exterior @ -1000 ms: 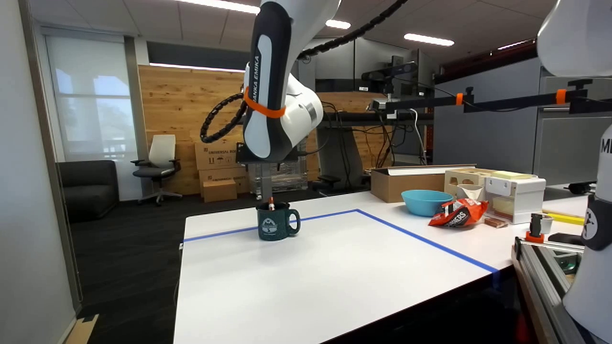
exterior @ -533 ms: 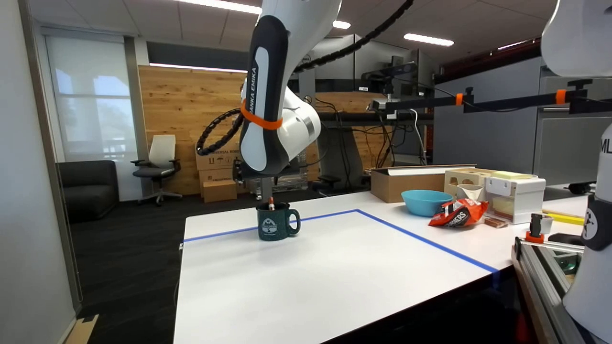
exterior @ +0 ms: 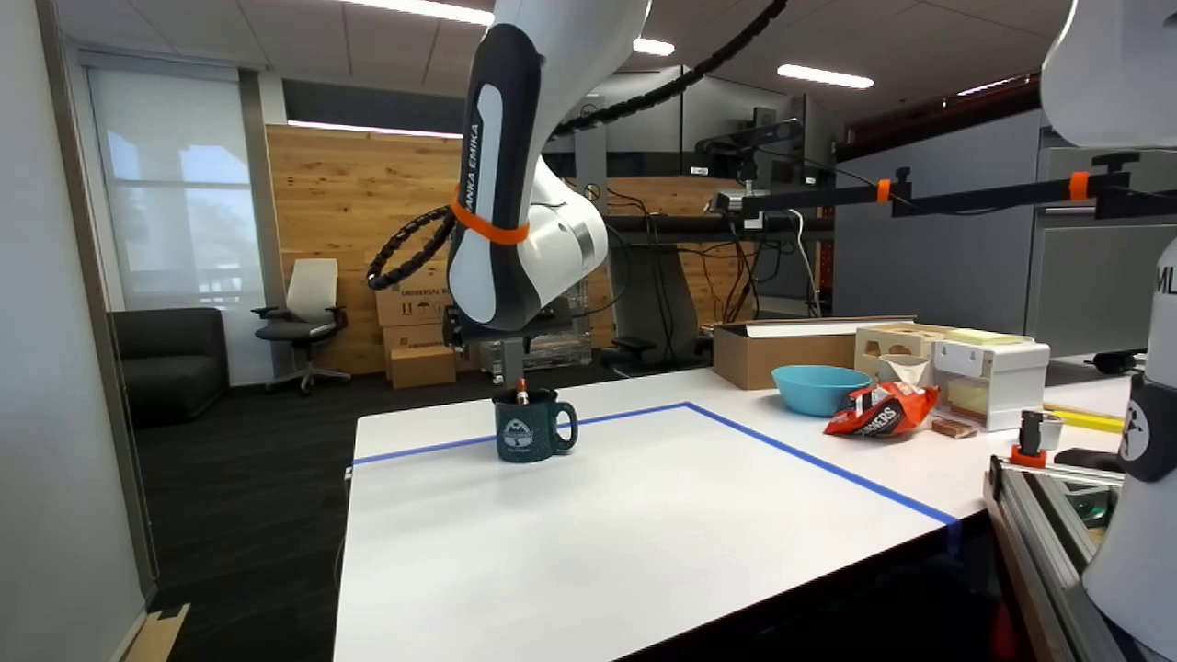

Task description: Remove the marker from the cup and put it on the table

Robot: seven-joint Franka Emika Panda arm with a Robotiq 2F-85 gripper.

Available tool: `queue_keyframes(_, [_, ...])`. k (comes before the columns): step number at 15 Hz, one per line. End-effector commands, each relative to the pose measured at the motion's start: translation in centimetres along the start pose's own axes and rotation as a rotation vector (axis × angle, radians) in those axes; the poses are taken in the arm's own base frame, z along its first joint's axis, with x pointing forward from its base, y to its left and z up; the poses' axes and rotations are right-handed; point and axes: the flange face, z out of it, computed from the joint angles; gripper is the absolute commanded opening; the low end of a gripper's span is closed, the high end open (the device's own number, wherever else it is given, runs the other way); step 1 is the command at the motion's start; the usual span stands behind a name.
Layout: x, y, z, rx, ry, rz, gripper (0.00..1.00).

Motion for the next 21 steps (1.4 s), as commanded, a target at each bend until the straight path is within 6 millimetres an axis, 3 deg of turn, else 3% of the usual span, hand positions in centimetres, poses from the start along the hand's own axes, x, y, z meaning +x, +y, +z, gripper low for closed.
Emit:
queue_keyframes(1, [0.3, 0.7, 1.3, -0.052, -0.017, -0.010, 1.00])
queue_keyframes(10, [-0.3, 1.9, 3.5, -0.125, -0.069, -0.026, 1.00])
queue_keyframes(13, [-0.8, 1.5, 4.0, -0.124, -0.082, -0.030, 0.81])
queue_keyframes(14, [-1.0, 1.3, 4.2, -0.123, -0.088, -0.029, 0.87])
queue_keyframes(15, [-1.2, 1.2, 4.5, -0.124, -0.092, -0.028, 0.85])
queue_keyframes(20, [-1.6, 0.5, 5.9, -0.124, -0.128, -0.019, 0.63])
queue_keyframes(21, [-1.6, 0.4, 6.2, -0.124, -0.135, -0.017, 0.67])
